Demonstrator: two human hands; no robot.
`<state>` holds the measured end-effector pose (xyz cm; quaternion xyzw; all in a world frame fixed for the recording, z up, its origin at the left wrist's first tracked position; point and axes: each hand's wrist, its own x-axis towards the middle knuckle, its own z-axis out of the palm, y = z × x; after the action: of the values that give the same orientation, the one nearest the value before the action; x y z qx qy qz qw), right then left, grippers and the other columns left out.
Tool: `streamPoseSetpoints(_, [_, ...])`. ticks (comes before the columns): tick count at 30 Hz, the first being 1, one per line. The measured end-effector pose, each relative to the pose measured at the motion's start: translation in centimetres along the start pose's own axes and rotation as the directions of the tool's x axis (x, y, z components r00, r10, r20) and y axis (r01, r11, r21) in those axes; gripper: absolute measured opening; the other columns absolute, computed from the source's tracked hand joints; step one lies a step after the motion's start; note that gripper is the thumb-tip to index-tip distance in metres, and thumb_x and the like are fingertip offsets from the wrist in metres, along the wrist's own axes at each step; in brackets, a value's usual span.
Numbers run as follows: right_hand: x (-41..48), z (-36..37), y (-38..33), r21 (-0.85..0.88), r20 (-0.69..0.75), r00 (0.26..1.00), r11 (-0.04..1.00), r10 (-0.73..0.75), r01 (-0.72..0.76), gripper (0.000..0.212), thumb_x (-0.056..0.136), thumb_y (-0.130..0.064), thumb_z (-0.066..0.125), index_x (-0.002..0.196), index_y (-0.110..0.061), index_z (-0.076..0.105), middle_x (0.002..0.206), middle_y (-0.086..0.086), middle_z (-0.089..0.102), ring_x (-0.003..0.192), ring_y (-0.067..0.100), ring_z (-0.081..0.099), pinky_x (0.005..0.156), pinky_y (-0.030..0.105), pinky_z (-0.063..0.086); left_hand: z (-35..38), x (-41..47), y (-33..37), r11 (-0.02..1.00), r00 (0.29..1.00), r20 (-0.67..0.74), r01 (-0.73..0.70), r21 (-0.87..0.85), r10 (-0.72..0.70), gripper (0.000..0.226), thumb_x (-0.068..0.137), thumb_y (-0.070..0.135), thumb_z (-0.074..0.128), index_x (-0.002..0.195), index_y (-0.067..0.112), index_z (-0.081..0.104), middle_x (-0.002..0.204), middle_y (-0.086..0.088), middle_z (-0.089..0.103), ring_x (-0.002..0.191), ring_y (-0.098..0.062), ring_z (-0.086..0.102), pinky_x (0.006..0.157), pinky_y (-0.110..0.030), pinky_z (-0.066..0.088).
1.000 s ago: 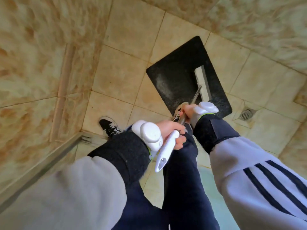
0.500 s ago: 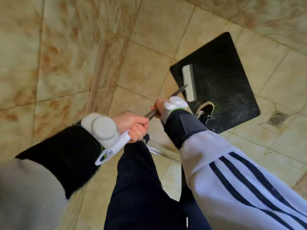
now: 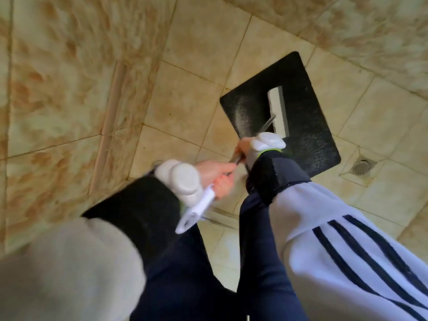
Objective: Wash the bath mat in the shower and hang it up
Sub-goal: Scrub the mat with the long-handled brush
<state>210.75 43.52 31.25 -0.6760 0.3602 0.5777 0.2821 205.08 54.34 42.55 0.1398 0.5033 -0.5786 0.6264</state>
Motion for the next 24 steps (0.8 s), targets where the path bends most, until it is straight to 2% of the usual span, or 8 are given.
streamPoseSetpoints(3, [-3.0,6.6,-0.6,0.071,0.271,0.962,0.997,-0.044,0.026,0.03,0.1,-0.009,0.036,0.071,-0.016,0.039,0.025,-0.018,0.046,0.047,0.006,0.059,0.031,0.007,0.041,-5.3,-4.8,-2.1,0.992,0.996,-0.078,0.037,-0.122,-0.046,0.043,0.1,0.036,0.027,0.064,0.015,0.034,0.03,0.006,0.03,0.018,-0.001,0.029,0.021,-0.009,0.02])
streamPoseSetpoints(5, [-5.3,10.4,-1.2,0.099,0.35,0.935,0.995,-0.055,0.022,0.032,0.102,-0.008,0.033,0.071,-0.017,0.035,0.024,-0.019,0.044,0.03,-0.001,0.054,0.028,0.009,0.041,-7.2,-7.7,-3.4,0.989,0.989,-0.143,0.007,-0.149,-0.029,0.043,0.1,0.035,0.029,0.064,0.014,0.034,0.031,0.007,0.03,0.018,-0.002,0.03,0.021,-0.009,0.021])
streamPoseSetpoints(8, [-6.7,12.6,-1.8,0.136,0.302,0.951,0.99,-0.062,0.021,0.032,0.098,-0.003,0.031,0.068,-0.012,0.035,0.02,-0.005,0.041,0.016,0.004,0.04,0.023,0.009,0.031,-7.1,-9.3,-4.1,0.999,0.968,-0.25,-0.033,-0.035,0.023,0.041,0.101,0.027,0.029,0.062,0.016,0.029,0.029,0.007,0.027,0.018,-0.003,0.026,0.023,-0.007,0.018])
streamPoseSetpoints(11, [-6.4,11.7,-1.7,0.25,0.273,0.96,0.968,-0.067,-0.003,0.027,0.094,0.0,0.032,0.069,-0.01,0.036,0.021,-0.002,0.039,0.016,0.007,0.039,0.027,0.008,0.034,-5.6,-9.7,-3.8,0.995,0.959,-0.263,-0.093,0.045,0.102,0.039,0.101,0.024,0.032,0.063,0.015,0.032,0.031,0.007,0.027,0.019,-0.003,0.025,0.025,-0.005,0.019])
streamPoseSetpoints(15, [-4.2,5.4,-2.0,0.188,0.027,0.998,0.981,-0.062,0.056,0.025,0.095,-0.001,0.034,0.072,-0.01,0.037,0.029,0.002,0.044,0.014,0.004,0.037,0.027,0.006,0.031,-2.1,-6.3,-2.0,0.987,0.98,-0.155,-0.103,0.121,0.121,0.039,0.101,0.026,0.03,0.064,0.016,0.031,0.03,0.008,0.027,0.019,-0.001,0.025,0.025,-0.006,0.019])
streamPoseSetpoints(18, [-2.4,0.6,-2.3,0.026,-0.07,0.998,1.0,0.007,-0.005,0.032,0.094,0.0,0.034,0.063,-0.008,0.037,0.017,-0.001,0.033,0.01,0.006,0.029,0.025,0.002,0.022,0.8,-2.5,-0.3,0.991,0.995,-0.051,-0.084,0.1,0.089,0.039,0.101,0.023,0.027,0.063,0.018,0.026,0.028,0.007,0.026,0.018,-0.001,0.025,0.024,-0.008,0.018])
streamPoseSetpoints(21, [-0.4,0.3,-1.9,-0.093,-0.072,0.997,0.995,0.037,-0.043,0.031,0.089,-0.009,0.041,0.058,-0.008,0.04,0.023,0.003,0.043,0.015,0.011,0.039,0.039,0.019,0.037,0.6,-0.8,0.3,0.996,0.998,-0.014,-0.064,0.067,0.065,0.04,0.102,0.023,0.026,0.062,0.018,0.026,0.028,0.007,0.026,0.018,-0.001,0.025,0.023,-0.009,0.017])
streamPoseSetpoints(24, [-0.4,4.8,-1.3,-0.06,-0.007,0.998,0.996,-0.067,0.066,0.016,0.081,-0.011,0.046,0.066,-0.013,0.046,0.057,0.009,0.057,0.039,0.015,0.057,0.048,0.021,0.048,-3.7,-2.6,-1.2,0.998,0.999,-0.036,-0.034,-0.05,0.032,0.041,0.101,0.031,0.027,0.064,0.016,0.031,0.031,0.007,0.03,0.019,-0.001,0.029,0.022,-0.009,0.02])
